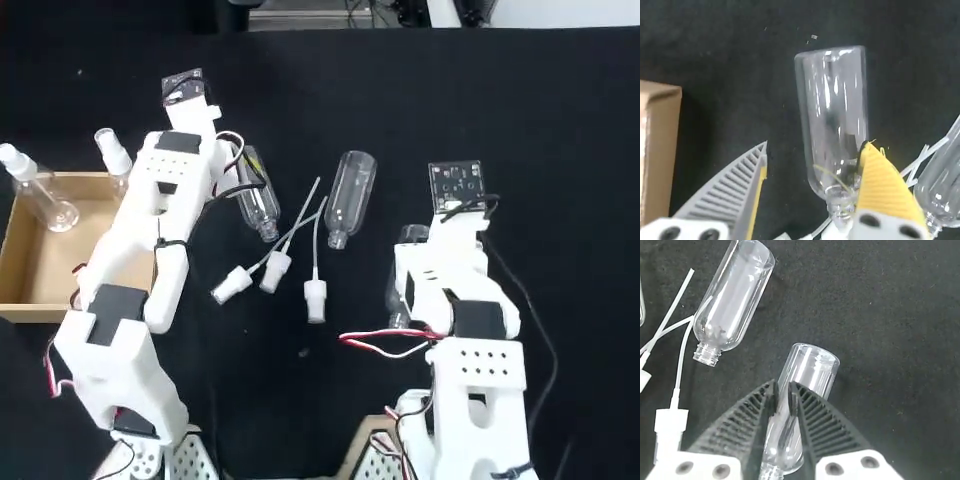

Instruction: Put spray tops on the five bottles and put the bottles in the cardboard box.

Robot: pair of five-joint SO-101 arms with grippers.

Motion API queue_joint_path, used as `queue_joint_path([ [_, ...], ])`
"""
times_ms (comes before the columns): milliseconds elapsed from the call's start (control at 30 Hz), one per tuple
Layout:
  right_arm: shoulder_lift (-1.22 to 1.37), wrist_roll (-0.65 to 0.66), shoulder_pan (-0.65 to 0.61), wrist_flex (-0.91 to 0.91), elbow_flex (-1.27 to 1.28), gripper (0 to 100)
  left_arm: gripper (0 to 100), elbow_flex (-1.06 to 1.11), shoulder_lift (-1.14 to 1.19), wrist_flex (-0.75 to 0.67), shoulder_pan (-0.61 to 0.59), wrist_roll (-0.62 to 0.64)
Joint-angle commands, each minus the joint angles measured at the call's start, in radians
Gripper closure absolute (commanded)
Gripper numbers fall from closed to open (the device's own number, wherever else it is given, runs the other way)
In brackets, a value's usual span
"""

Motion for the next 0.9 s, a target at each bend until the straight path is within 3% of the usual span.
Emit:
queue_joint_path([
  [0,0.002,0.003,-0.014,-0.025,-0.007,98.3,72,0.013,-0.064,-0.083,0.025,-0.009],
  [267,0.002,0.003,-0.014,-0.023,-0.007,98.3,72,0.073,-0.006,-0.206,0.027,-0.008],
  [867,0.002,0.003,-0.014,-0.025,-0.007,98.3,74,0.025,0.103,-0.161,0.03,-0.009],
])
